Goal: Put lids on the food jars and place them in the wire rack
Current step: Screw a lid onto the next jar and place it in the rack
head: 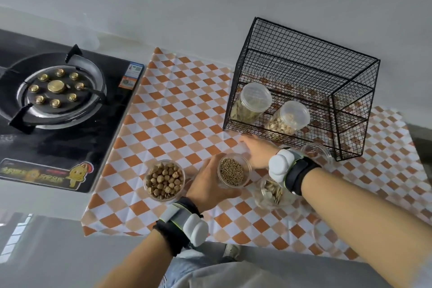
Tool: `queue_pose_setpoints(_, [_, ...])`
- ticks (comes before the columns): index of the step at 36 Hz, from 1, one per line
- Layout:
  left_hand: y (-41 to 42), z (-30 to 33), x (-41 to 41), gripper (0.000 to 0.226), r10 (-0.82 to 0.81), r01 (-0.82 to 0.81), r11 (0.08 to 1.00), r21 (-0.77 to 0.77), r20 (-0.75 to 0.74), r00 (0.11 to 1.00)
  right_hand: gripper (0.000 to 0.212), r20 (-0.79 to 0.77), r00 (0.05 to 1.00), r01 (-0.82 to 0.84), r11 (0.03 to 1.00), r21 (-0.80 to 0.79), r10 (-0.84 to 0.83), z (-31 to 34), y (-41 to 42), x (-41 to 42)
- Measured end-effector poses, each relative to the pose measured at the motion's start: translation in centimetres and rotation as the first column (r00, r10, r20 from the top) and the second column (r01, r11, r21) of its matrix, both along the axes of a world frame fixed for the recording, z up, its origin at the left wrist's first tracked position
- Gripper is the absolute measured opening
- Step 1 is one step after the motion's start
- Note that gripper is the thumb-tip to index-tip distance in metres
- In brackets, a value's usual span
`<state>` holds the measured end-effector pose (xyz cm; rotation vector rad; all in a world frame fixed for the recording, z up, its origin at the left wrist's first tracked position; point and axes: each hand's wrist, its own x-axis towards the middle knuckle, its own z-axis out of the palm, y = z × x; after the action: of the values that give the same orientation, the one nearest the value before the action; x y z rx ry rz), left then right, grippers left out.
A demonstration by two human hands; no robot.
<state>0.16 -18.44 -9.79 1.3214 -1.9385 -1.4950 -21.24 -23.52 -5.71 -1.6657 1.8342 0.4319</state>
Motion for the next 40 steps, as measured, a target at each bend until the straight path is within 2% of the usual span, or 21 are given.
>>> queue_pose_setpoints(4, [-0.3,0.1,0.2,0.103,-0.017,0.018,1.0,0.022,-0.023,1.0,0.102,0.058,0.997,0.047,0.999,0.0,-0.047,1.3,0.2,-0.7])
queue_pose_setpoints(14, [0.8,1.8,-0.5,0.089,-0.007,0.005,1.0,-0.019,-0.111,0.994,0.081,0.123,0.99,0.091,0.984,-0.151,-0.072,5.3,2.5,-2.1])
queue_pose_setpoints(20, [0.9,3.7,-1.0,0.084,0.019,-0.028,0.998,-0.06,-0.144,0.989,0.096,0.17,0.981,0.14,0.952,-0.273,-0.096,7.5,4.2,-2.5])
queue_pose_setpoints(27, [1.3,5.9,-1.3,0.076,0.056,-0.073,0.995,-0.06,-0.249,0.967,0.099,0.182,0.979,0.158,0.898,-0.411,-0.089,9.2,6.1,-3.2])
queue_pose_setpoints(30, [1.2,7.1,-1.7,0.081,0.064,-0.083,0.995,-0.05,-0.306,0.95,0.101,0.17,0.983,0.142,0.868,-0.475,-0.067,9.8,7.3,-3.8])
queue_pose_setpoints(35, [0.6,8.3,-2.0,0.086,0.067,-0.098,0.991,-0.091,-0.289,0.955,0.106,0.172,0.985,0.115,0.799,-0.59,-0.014,10.3,9.0,-4.7])
queue_pose_setpoints(40, [0.4,9.4,-2.4,0.088,0.058,-0.094,0.986,-0.139,-0.246,0.968,0.108,0.232,0.972,0.125,0.786,-0.605,0.024,11.1,10.3,-5.5])
